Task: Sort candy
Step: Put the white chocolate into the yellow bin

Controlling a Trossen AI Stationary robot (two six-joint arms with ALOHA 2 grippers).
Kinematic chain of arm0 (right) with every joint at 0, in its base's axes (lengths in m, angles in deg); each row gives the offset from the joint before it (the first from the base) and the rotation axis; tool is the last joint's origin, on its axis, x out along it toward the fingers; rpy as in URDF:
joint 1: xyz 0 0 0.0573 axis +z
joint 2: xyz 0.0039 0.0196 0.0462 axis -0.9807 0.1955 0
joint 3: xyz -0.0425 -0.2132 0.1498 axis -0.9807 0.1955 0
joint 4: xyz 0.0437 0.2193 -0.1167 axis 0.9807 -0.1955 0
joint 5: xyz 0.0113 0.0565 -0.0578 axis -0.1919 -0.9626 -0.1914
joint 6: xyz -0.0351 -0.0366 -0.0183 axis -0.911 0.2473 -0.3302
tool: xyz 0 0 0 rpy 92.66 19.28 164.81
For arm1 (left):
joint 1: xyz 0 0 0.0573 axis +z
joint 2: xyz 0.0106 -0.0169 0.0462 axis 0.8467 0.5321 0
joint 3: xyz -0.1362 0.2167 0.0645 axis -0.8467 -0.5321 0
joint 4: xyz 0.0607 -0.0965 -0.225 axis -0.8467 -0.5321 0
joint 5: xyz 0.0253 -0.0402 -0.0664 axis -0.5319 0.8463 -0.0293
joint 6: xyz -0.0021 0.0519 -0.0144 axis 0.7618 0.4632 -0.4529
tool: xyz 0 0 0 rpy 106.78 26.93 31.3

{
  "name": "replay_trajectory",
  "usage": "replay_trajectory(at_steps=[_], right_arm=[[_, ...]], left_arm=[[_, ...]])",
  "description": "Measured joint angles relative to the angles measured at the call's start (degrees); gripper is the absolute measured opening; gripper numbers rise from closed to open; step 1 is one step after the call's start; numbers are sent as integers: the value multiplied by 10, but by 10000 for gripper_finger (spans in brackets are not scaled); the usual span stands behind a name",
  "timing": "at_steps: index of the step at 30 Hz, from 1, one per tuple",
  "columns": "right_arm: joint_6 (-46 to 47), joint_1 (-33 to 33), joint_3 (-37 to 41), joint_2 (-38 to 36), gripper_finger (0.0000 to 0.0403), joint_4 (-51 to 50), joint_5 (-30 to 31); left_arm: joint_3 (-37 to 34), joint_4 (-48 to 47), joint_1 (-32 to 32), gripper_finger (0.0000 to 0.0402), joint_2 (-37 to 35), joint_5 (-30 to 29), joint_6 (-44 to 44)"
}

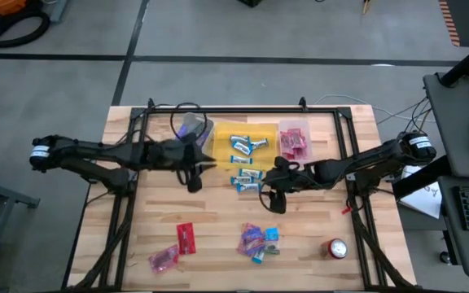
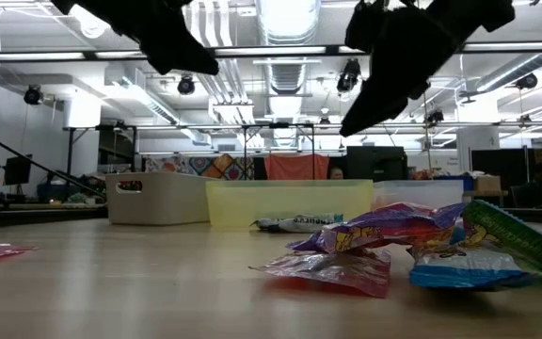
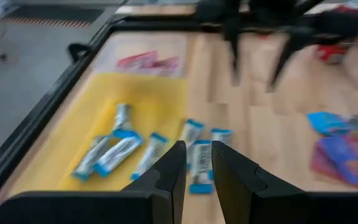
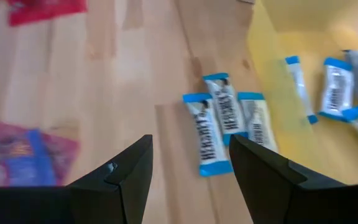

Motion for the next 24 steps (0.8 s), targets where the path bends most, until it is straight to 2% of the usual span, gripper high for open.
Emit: replay_trajectory(at_steps=[6,11,15,24], right_arm=[[5,9,29,0,205,23,50],[6,9,49,13,205,60,56],[-9,9,55,62,205,119,57],[-20,8,41,170,205,191,87]], left_arm=[[-65,101,-44,61,-3,-2,-12],[-98,132,-53,61,-7,-61,-25],[-110,145,-52,61,-12,-101,-24],[-112,145,-52,61,-14,-103,-21]])
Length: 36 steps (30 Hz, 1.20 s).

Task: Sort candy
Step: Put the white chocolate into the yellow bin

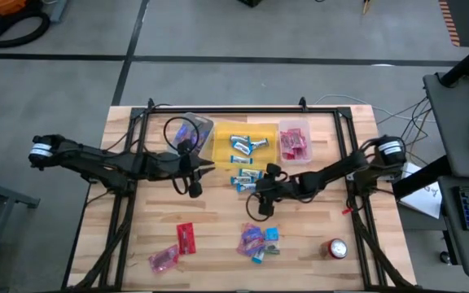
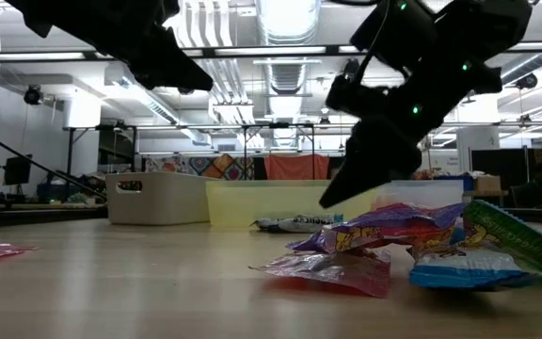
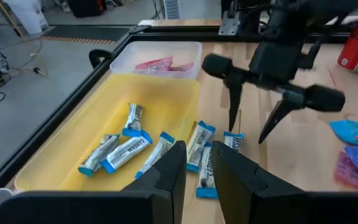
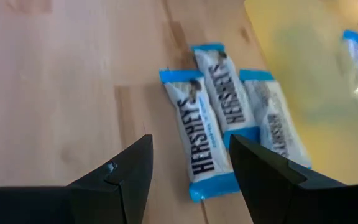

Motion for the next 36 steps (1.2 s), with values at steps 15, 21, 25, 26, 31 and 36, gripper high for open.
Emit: replay_trajectory(at_steps=[15,21,25,26,31,36], right_arm=[[25,-18,-11,62,162,11,6],[24,-20,-12,74,92,16,-11],[17,-20,-13,74,48,17,-18],[14,-20,-13,74,40,17,-21],[0,-20,-19,69,17,13,-47],[-6,-19,-17,39,13,-3,-90]], left_arm=[[0,41,0,61,11,0,11],[0,43,0,61,12,0,4],[0,43,0,61,12,0,-3],[0,43,0,61,12,0,-5],[0,45,-3,61,12,0,-22],[0,42,-21,61,12,1,-24]])
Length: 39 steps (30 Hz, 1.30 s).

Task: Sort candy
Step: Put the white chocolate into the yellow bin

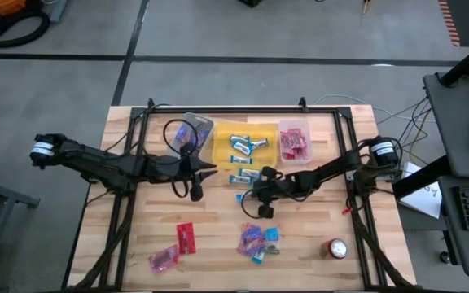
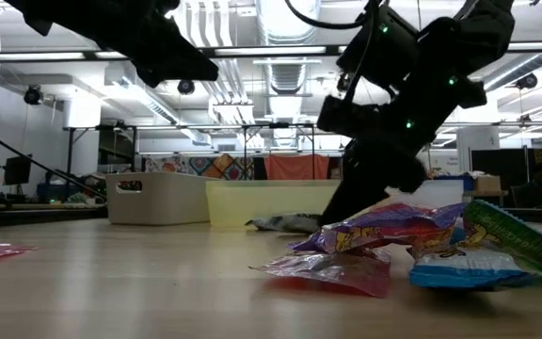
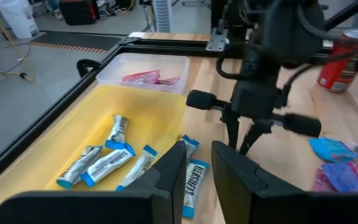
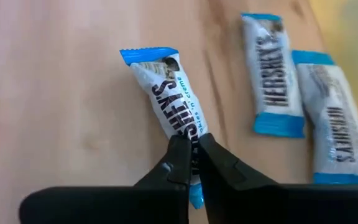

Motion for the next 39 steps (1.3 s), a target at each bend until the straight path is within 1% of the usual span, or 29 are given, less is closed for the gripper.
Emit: replay_trajectory(at_steps=[2,9,12,16,20,25,29,34,36,39], right_arm=[[0,0,1,-18,13,0,-14],[-16,1,1,-101,12,7,-20],[-36,-9,0,-142,12,11,0],[-48,-45,0,-184,12,3,54],[-50,-101,-1,-209,12,-20,56],[-50,-171,-1,-208,12,-62,54],[-44,-209,-1,-193,12,-72,42],[-45,-223,-1,-181,16,-65,39],[-45,-223,-1,-176,28,-67,39],[-42,-223,-1,-169,58,-66,39]], left_arm=[[0,-1,-10,61,0,0,-2],[0,-15,-56,61,0,0,-39],[0,-27,-78,61,0,0,-63],[0,-47,-106,61,0,0,-105],[0,-66,-130,61,0,1,-153],[0,-100,-153,61,0,1,-224],[0,-137,-171,61,0,3,-289],[0,-178,-189,61,1,31,-373],[0,-194,-195,61,1,35,-407],[0,-216,-203,61,1,43,-453]])
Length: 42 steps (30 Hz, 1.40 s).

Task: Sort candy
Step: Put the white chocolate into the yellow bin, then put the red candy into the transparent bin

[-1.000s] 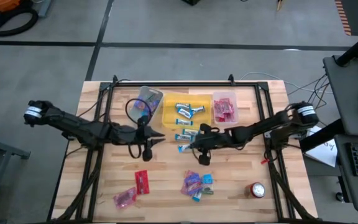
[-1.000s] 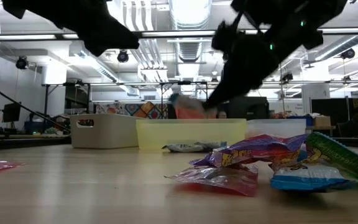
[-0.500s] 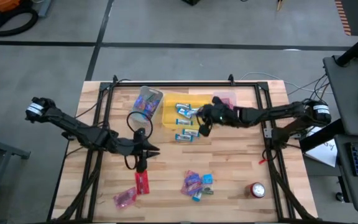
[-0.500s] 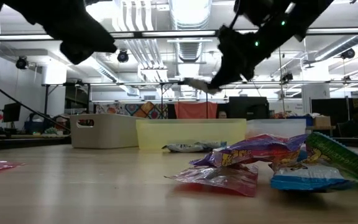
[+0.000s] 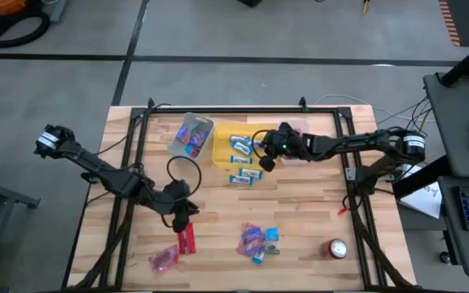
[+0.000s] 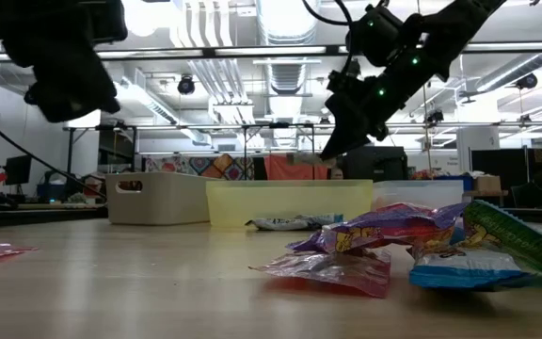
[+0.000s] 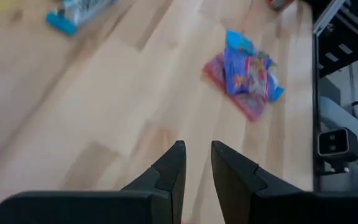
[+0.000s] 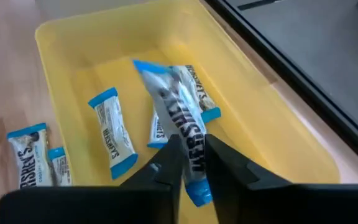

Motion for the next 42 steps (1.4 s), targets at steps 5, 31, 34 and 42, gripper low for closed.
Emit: replay_trajectory(at_steps=[5,31,34,42], right_arm=[[8,0,0,5,114,-1,0],[1,19,-24,-1,153,-3,-32],[1,22,-24,-1,155,-4,-32],[2,23,-24,-1,153,-11,-45]], left_arm=[[0,-11,-15,61,0,32,-69],[14,-29,-135,38,76,62,-500],[49,-108,-135,38,95,64,-531],[197,-317,-141,38,192,59,-513]])
